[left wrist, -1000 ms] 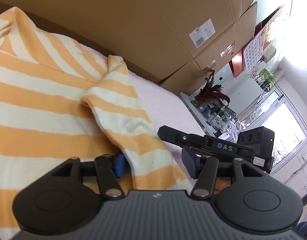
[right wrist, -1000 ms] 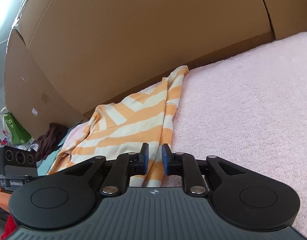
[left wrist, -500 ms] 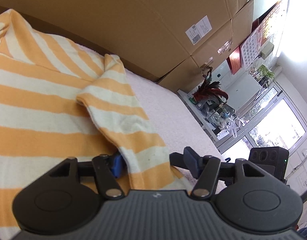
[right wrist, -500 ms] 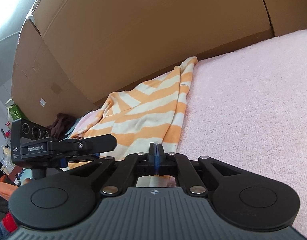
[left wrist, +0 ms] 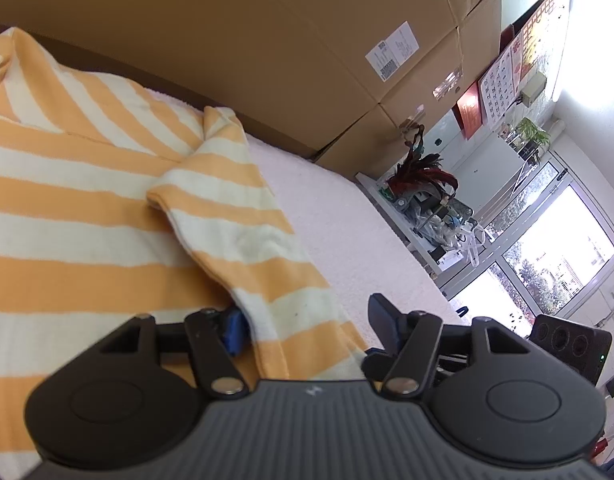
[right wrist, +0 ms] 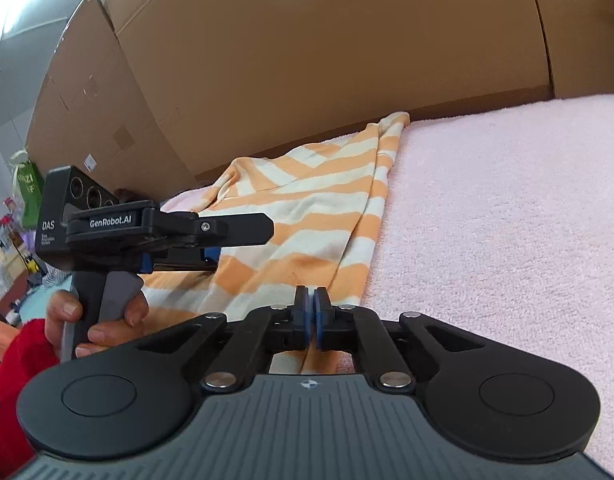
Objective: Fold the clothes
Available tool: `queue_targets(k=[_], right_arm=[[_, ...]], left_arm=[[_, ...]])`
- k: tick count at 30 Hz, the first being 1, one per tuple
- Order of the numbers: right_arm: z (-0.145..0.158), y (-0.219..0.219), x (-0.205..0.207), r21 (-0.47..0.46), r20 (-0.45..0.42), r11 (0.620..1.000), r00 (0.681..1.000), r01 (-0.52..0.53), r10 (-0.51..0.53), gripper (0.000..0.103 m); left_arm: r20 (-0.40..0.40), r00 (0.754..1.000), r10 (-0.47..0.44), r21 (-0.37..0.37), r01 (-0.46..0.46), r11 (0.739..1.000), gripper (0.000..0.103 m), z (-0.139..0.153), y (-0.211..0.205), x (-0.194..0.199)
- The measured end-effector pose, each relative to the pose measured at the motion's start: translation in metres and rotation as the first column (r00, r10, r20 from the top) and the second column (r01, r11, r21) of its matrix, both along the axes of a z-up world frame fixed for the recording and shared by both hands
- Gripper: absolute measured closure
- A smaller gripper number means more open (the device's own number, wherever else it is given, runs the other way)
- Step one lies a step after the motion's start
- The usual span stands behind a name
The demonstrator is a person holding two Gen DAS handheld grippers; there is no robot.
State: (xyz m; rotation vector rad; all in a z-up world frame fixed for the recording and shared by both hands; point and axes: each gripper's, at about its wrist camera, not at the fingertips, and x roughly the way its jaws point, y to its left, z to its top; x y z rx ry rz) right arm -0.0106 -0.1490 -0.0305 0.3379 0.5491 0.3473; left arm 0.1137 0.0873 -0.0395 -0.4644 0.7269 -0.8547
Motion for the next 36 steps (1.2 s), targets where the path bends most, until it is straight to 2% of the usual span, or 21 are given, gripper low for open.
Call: queue_targets(k=[5, 9, 12, 13, 16, 20, 22, 24, 27, 28, 30, 31, 35, 36], right_arm=[[0.006, -0.008, -0.021, 0.036, 0.035, 0.999, 0.999, 0.026, -0.027, 0.099], [-0.006, -0.007, -0.025, 0.033, -0.007, 0.999, 0.999, 0.035, -0.034, 0.095], [-0.004, -0.013, -0.033, 0.126, -0.014, 0.992, 1.0, 0.013, -0.011, 0.069], [-0.002, -0.014, -0.037, 0.149, -0.013, 0.989, 1.0, -0.008, 0.01, 0.068], [0.001, -0.01, -0.05, 0.107, -0.005, 0.994, 0.999, -0.034, 0.034, 0.068], [-0.005, -0.005, -0.073, 0.067, 0.014, 0.997, 0.999, -0.045, 0.044, 0.072], [-0.006, -0.002, -0.082, 0.047, 0.028, 0.998, 0.999, -0.032, 0.031, 0.085], [-0.007, -0.001, -0.084, 0.033, 0.038, 0.999, 0.999, -0.024, 0.023, 0.095], [-0.008, 0.002, -0.088, 0.012, 0.052, 1.0, 0.999, -0.011, 0.011, 0.1], [-0.008, 0.002, -0.089, 0.005, 0.056, 1.0, 0.998, -0.007, 0.007, 0.1], [-0.006, 0.0, -0.093, 0.03, 0.063, 0.999, 0.998, -0.012, 0.01, 0.1], [-0.005, -0.001, -0.098, 0.046, 0.075, 0.999, 0.997, -0.019, 0.015, 0.1], [-0.005, 0.001, -0.11, 0.073, 0.064, 0.996, 0.997, -0.052, 0.048, 0.097], [-0.008, 0.002, -0.112, 0.067, 0.062, 0.997, 0.997, -0.048, 0.044, 0.088]], left_arm=[[0.0, 1.0, -0.004, 0.003, 0.004, 1.0, 0.037, 0.0, -0.001, 0.001], [0.006, 1.0, -0.011, 0.013, 0.011, 1.0, 0.034, 0.001, -0.003, 0.0], [0.004, 1.0, -0.014, 0.025, 0.014, 1.0, 0.03, 0.004, -0.003, -0.006], [0.002, 1.0, -0.013, 0.031, 0.013, 0.999, 0.03, 0.005, -0.003, -0.01], [0.006, 1.0, -0.015, 0.054, 0.014, 0.998, 0.03, 0.008, -0.003, -0.031], [0.048, 0.998, 0.033, 0.1, -0.038, 0.994, 0.03, 0.01, 0.002, -0.075], [0.045, 0.998, 0.034, 0.094, -0.038, 0.995, 0.03, 0.009, 0.003, -0.083], [0.039, 0.999, 0.032, 0.085, -0.035, 0.996, 0.03, 0.007, 0.003, -0.088], [0.031, 0.999, 0.029, 0.071, -0.031, 0.997, 0.031, 0.004, 0.004, -0.096], [0.028, 0.999, 0.028, 0.066, -0.03, 0.997, 0.033, 0.003, 0.004, -0.099], [0.022, 0.999, 0.026, 0.057, -0.027, 0.998, 0.044, 0.002, 0.004, -0.104], [0.02, 1.0, 0.024, 0.052, -0.025, 0.998, 0.054, 0.001, 0.004, -0.107], [0.009, 1.0, 0.02, 0.034, -0.02, 0.999, 0.055, -0.002, 0.005, -0.117], [0.007, 1.0, 0.016, 0.032, -0.016, 0.999, 0.054, -0.002, 0.006, -0.12]])
